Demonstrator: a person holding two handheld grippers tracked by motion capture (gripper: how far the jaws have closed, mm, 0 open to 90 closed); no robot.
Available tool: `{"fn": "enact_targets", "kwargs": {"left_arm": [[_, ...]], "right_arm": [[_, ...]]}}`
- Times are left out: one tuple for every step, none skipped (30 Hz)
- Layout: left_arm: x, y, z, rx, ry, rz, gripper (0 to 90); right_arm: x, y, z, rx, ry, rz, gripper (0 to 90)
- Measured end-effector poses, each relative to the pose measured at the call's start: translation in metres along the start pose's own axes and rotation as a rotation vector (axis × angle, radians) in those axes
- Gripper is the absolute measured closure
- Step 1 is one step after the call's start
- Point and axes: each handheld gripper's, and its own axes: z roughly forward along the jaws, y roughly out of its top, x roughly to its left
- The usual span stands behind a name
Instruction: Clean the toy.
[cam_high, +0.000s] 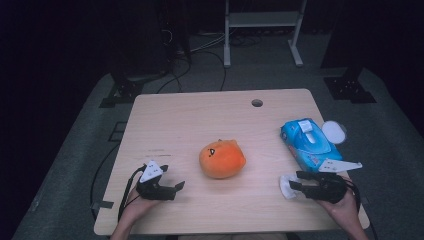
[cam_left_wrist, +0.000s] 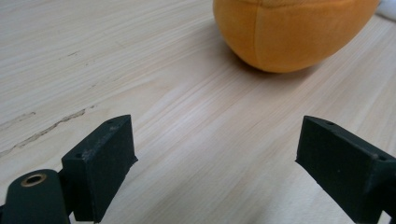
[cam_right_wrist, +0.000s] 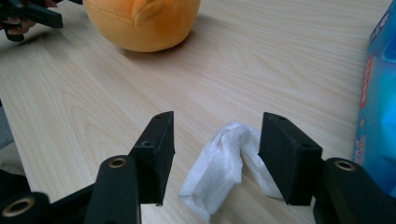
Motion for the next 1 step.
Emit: {"fn": "enact_targets", "kwargs": {"left_arm": [[0.0005, -0.0007, 0.0007, 0.002, 0.003, 0.006, 11.1]], "right_arm": [[0.0, -0.0005, 0.0005, -0.001, -0.001, 0.003, 43.1]]}}
